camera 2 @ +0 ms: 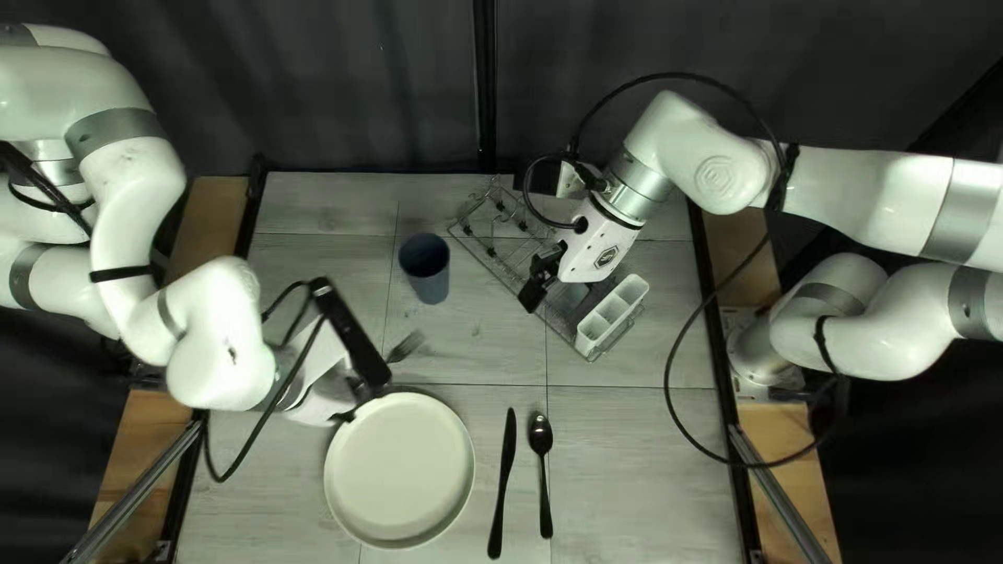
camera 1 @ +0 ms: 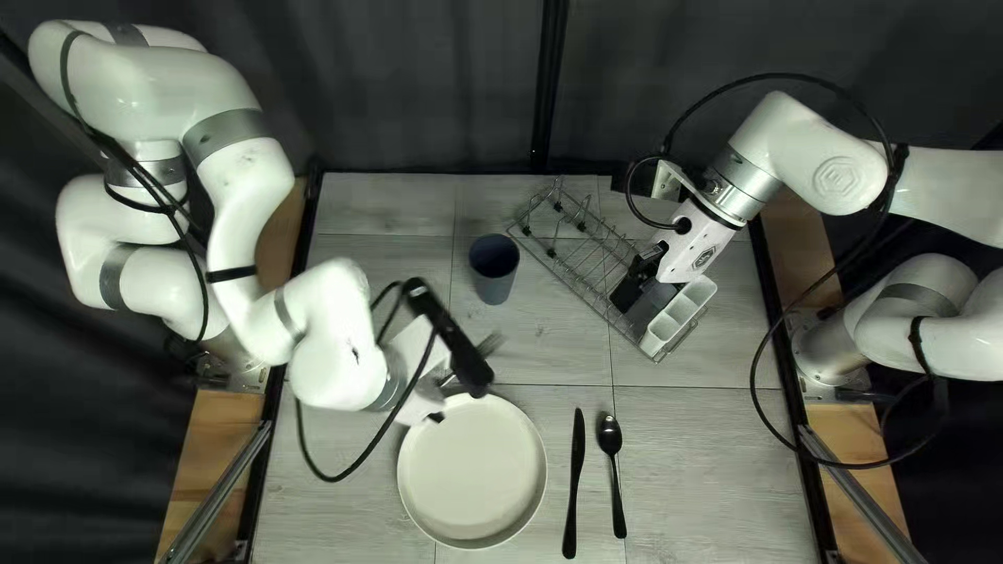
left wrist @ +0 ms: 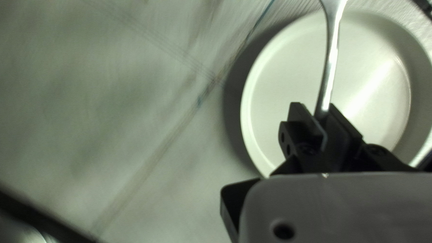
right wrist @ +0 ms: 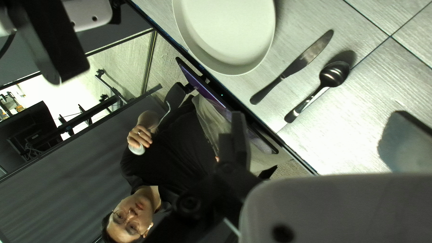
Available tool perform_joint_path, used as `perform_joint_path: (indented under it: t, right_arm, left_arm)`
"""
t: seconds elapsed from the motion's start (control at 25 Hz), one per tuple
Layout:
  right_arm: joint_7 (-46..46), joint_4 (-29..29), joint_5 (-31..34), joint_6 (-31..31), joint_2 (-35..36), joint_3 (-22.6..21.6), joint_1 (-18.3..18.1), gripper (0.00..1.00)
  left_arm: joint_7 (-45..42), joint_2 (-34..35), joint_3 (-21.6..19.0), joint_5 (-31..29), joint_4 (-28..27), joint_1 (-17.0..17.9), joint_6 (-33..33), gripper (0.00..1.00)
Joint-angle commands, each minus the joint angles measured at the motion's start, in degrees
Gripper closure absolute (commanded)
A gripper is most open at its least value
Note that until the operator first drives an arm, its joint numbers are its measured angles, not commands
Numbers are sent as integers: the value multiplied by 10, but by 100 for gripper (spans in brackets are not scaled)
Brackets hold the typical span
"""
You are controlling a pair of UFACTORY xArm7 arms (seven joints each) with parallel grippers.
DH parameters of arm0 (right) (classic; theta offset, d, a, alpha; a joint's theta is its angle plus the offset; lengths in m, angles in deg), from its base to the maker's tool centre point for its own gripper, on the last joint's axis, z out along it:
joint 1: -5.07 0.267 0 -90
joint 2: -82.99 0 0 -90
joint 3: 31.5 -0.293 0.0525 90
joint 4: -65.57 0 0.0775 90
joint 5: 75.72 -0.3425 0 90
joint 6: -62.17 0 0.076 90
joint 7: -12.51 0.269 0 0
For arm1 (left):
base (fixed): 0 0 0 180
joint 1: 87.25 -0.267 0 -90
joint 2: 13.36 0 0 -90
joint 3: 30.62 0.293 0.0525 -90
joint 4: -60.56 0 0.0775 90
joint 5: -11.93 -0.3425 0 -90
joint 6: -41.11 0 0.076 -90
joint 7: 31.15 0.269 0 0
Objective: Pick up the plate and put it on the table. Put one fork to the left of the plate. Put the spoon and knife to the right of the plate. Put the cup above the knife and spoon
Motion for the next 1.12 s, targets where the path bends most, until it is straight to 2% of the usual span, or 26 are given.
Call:
perform_joint_path:
  t: [0.04,0.16,0.32,0.52,0.64,0.8,1.04,1.12]
  right_arm:
    - [0,0,0,0,0,0,0,0]
    - [0,0,0,0,0,0,0,0]
    - [0,0,0,0,0,0,0,0]
    - [0,0,0,0,0,0,0,0]
    - [0,0,0,0,0,0,0,0]
    - [0,0,0,0,0,0,0,0]
    - [0,0,0,0,0,0,0,0]
    - [0,0,0,0,0,0,0,0]
  left_arm:
    - [-5,1,-1,4,0,1,1,100]
    - [-61,-3,6,4,30,-14,-30,100]
    - [-224,43,-2,50,64,24,-89,100]
    - [-358,86,-11,81,87,67,-151,100]
    - [-380,123,20,104,86,100,-192,100]
    - [-380,185,75,157,73,161,-244,100]
    - [-388,218,109,192,86,195,-285,100]
    - [-378,242,136,215,81,219,-304,100]
